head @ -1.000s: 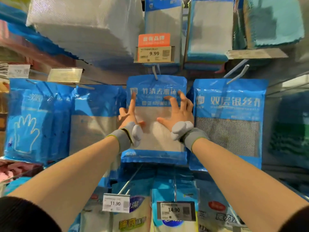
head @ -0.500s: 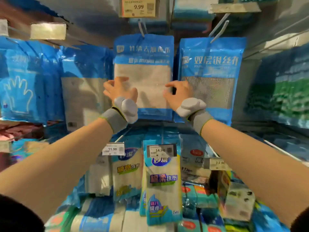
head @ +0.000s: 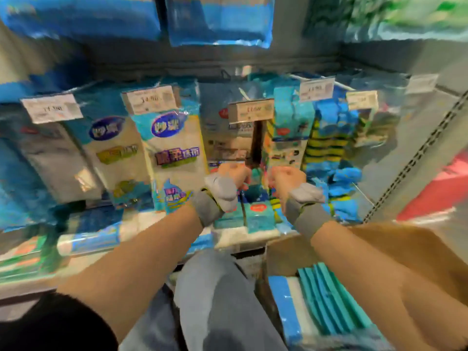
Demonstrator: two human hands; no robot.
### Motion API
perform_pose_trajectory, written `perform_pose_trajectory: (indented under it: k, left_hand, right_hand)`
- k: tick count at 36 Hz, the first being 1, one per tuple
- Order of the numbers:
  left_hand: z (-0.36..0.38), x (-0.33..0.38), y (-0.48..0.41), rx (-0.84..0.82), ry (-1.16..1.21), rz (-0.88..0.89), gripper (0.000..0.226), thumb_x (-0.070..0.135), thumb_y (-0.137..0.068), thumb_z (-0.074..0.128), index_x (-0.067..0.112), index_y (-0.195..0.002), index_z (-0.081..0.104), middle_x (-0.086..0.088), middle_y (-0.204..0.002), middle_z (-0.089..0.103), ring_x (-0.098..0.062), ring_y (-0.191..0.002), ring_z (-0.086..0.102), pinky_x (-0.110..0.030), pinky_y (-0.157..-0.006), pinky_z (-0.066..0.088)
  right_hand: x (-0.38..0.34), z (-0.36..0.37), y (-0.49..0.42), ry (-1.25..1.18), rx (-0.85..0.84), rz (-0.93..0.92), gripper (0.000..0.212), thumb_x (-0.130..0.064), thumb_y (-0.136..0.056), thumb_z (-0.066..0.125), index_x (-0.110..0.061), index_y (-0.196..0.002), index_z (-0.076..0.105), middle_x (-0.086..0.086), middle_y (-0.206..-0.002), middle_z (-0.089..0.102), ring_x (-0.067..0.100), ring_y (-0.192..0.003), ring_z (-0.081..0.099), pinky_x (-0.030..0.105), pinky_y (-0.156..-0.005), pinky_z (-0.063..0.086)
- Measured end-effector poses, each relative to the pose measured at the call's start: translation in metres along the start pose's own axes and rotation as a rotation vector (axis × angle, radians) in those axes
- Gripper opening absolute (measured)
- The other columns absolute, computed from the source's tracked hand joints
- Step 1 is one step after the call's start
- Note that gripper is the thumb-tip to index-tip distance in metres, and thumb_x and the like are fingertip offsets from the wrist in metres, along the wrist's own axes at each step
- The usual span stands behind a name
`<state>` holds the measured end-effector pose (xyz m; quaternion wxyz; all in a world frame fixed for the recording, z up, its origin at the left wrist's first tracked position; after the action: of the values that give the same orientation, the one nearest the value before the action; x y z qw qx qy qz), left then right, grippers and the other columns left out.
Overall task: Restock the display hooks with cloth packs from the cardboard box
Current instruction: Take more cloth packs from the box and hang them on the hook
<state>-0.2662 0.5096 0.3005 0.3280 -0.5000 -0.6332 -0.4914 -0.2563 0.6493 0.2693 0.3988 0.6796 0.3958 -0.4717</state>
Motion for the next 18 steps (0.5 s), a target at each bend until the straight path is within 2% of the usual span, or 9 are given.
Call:
perform_pose_trajectory:
  k: [2, 4, 5, 8, 10, 11, 13, 15, 18]
  left_hand:
    - [0.023, -0.027, 0.004, -0.119, -0.052, -0.095, 0.021, 0.006, -0.091, 0.050, 0.008, -0.071, 0.054, -0.001, -0.051, 0.053, -0.003, -0.023, 0.044, -0.010, -0.032, 0.029]
    - [0.060, -0.056, 0.005, -0.254, -0.153, -0.184, 0.010, 0.011, -0.094, 0.048, 0.009, -0.088, 0.055, -0.001, -0.062, 0.053, -0.006, -0.030, 0.049, -0.017, -0.043, 0.033]
    - [0.080, -0.070, 0.004, -0.311, -0.191, -0.225, 0.008, 0.012, -0.095, 0.046, 0.009, -0.093, 0.054, -0.002, -0.065, 0.051, -0.008, -0.032, 0.049, -0.018, -0.045, 0.033]
    - [0.124, -0.111, 0.002, -0.441, -0.245, -0.302, 0.027, 0.011, -0.096, 0.046, 0.010, -0.069, 0.047, -0.004, -0.063, 0.047, -0.011, -0.037, 0.043, -0.014, -0.039, 0.030]
    - [0.162, -0.138, 0.000, -0.528, -0.315, -0.343, 0.031, 0.010, -0.094, 0.046, 0.013, -0.064, 0.045, -0.003, -0.062, 0.046, -0.004, -0.027, 0.041, -0.010, -0.035, 0.031]
    - [0.166, -0.147, 0.003, -0.554, -0.363, -0.365, 0.032, 0.010, -0.094, 0.045, 0.014, -0.063, 0.044, -0.003, -0.062, 0.045, -0.002, -0.023, 0.040, -0.011, -0.037, 0.032]
    - [0.192, -0.167, 0.001, -0.615, -0.419, -0.419, 0.033, 0.012, -0.095, 0.044, 0.014, -0.062, 0.041, -0.003, -0.062, 0.042, -0.003, -0.027, 0.040, -0.016, -0.041, 0.031]
    - [0.197, -0.177, 0.000, -0.635, -0.428, -0.485, 0.033, 0.015, -0.098, 0.042, 0.013, -0.065, 0.039, -0.001, -0.064, 0.039, -0.008, -0.042, 0.038, -0.014, -0.037, 0.029]
    - [0.211, -0.190, -0.006, -0.679, -0.484, -0.527, 0.034, 0.016, -0.100, 0.039, 0.011, -0.067, 0.038, -0.001, -0.067, 0.040, -0.009, -0.051, 0.040, -0.016, -0.042, 0.033]
  right_hand:
    - [0.042, -0.011, 0.003, 0.022, -0.023, 0.114, 0.026, -0.015, -0.090, 0.051, -0.025, -0.066, 0.049, 0.005, -0.077, 0.058, 0.021, -0.070, 0.056, 0.028, -0.067, 0.054]
    - [0.084, -0.025, 0.002, 0.102, -0.019, 0.182, 0.025, -0.017, -0.088, 0.053, -0.025, -0.064, 0.051, 0.006, -0.085, 0.059, 0.023, -0.079, 0.056, 0.039, -0.084, 0.053]
    - [0.107, -0.035, 0.002, 0.139, -0.018, 0.243, 0.025, -0.017, -0.087, 0.054, -0.025, -0.064, 0.050, 0.006, -0.088, 0.059, 0.023, -0.082, 0.055, 0.040, -0.088, 0.052]
    - [0.173, -0.053, 0.007, 0.206, -0.086, 0.425, 0.022, -0.016, -0.089, 0.053, -0.020, -0.068, 0.049, 0.010, -0.089, 0.057, 0.025, -0.079, 0.055, 0.037, -0.078, 0.052]
    - [0.226, -0.067, 0.010, 0.287, -0.133, 0.562, 0.011, -0.019, -0.087, 0.053, -0.013, -0.078, 0.056, 0.007, -0.079, 0.061, 0.022, -0.068, 0.060, 0.030, -0.065, 0.051]
    - [0.236, -0.067, 0.017, 0.336, -0.168, 0.576, 0.013, -0.021, -0.086, 0.052, -0.012, -0.086, 0.060, 0.003, -0.076, 0.064, 0.017, -0.065, 0.062, 0.027, -0.062, 0.049]
    - [0.267, -0.077, 0.025, 0.329, -0.234, 0.683, 0.018, -0.020, -0.091, 0.048, -0.012, -0.098, 0.062, 0.004, -0.086, 0.065, 0.016, -0.070, 0.062, 0.024, -0.062, 0.044]
    - [0.288, -0.077, 0.033, 0.312, -0.360, 0.785, 0.025, -0.018, -0.096, 0.044, -0.007, -0.113, 0.060, 0.009, -0.099, 0.062, 0.018, -0.075, 0.058, 0.024, -0.062, 0.039]
    - [0.327, -0.072, 0.037, 0.471, -0.461, 0.838, 0.032, -0.032, -0.091, 0.054, -0.011, -0.113, 0.062, 0.007, -0.099, 0.065, 0.014, -0.072, 0.059, 0.026, -0.070, 0.050]
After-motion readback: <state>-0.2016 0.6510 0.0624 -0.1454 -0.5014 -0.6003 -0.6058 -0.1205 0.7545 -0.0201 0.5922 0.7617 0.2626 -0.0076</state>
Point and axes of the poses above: each hand's wrist, its own y-axis away from the middle knuckle, its own z-axis out of the palm, x = y × z, the point moved 3 cm from there along -y, towards the middle knuckle
